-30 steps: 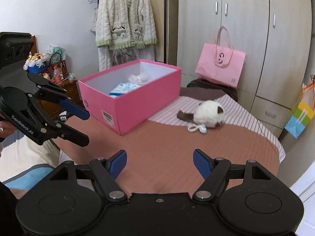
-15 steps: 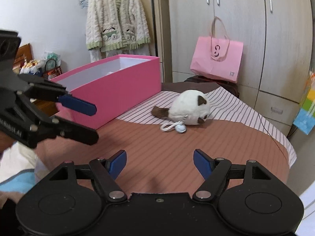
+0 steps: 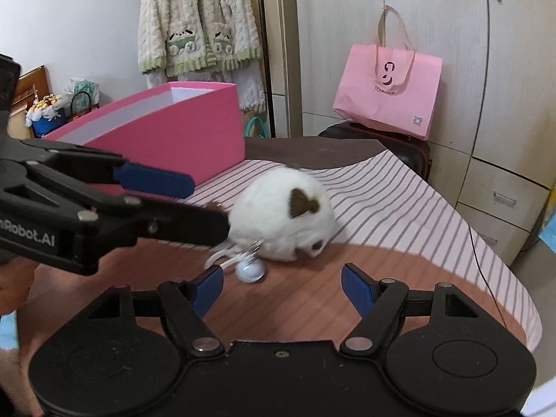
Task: Organize soft objects
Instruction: 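Grasp the white-and-brown plush toy with the left tool, then lift the plush with the left tool and carry it over the pink box, then lower the plush into the box and open the left tool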
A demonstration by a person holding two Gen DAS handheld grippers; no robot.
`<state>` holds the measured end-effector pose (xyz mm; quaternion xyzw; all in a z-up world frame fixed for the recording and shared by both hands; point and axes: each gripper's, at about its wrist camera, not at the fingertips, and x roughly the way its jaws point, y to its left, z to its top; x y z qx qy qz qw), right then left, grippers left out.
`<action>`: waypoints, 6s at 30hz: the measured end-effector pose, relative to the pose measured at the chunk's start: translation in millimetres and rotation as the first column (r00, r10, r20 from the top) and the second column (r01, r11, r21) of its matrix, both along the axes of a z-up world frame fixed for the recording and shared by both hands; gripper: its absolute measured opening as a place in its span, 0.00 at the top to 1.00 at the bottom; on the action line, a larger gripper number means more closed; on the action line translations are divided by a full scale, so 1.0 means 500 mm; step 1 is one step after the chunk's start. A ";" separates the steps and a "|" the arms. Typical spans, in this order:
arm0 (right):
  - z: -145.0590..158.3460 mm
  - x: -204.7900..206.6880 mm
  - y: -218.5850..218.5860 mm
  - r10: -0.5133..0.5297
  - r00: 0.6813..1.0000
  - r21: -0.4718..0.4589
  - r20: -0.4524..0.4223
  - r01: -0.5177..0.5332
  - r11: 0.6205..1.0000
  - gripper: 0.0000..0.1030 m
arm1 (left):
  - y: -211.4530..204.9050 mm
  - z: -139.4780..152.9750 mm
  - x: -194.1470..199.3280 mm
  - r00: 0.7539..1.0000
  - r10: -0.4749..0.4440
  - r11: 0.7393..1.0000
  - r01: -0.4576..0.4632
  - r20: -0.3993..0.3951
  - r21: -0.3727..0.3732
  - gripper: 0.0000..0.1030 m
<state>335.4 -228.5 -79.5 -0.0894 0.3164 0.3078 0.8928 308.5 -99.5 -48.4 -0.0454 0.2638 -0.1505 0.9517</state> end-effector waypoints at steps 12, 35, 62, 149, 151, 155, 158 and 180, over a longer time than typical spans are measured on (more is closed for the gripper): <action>-0.029 0.077 0.023 0.084 0.996 0.022 -0.015 -0.084 0.996 0.21 | -0.024 -0.022 0.082 0.998 0.019 1.000 -0.020 -0.057 -0.019 0.36; -0.018 0.006 0.040 -0.002 1.000 0.059 0.013 0.001 0.998 0.39 | 0.004 -0.045 0.061 0.985 -0.029 0.999 0.024 -0.168 -0.031 0.41; 0.013 -0.323 0.083 -0.215 0.974 0.125 0.064 0.206 0.970 0.39 | 0.026 -0.005 -0.231 0.985 -0.129 0.991 0.132 -0.117 0.017 0.42; 0.223 0.016 0.510 0.021 1.000 0.006 -0.018 -0.021 1.000 0.37 | 0.533 0.136 0.068 0.955 -0.017 0.953 -0.075 -0.298 -0.295 0.42; 0.216 0.031 0.510 0.028 0.999 -0.001 -0.022 -0.028 1.000 0.37 | 0.529 0.129 0.076 0.954 -0.003 0.956 -0.085 -0.300 -0.281 0.43; 0.194 0.059 0.511 0.074 0.997 -0.043 -0.004 -0.074 0.996 0.37 | 0.513 0.128 0.087 0.961 0.018 0.971 -0.083 -0.277 -0.225 0.43; 0.182 0.080 0.504 0.084 0.996 -0.018 -0.028 -0.084 0.996 0.37 | 0.503 0.125 0.090 0.966 0.026 0.975 -0.082 -0.256 -0.208 0.43; 0.240 -0.174 0.360 -0.017 0.989 0.050 0.149 0.010 0.999 0.34 | 0.482 0.199 -0.197 0.991 0.126 0.986 -0.121 0.041 -0.118 0.40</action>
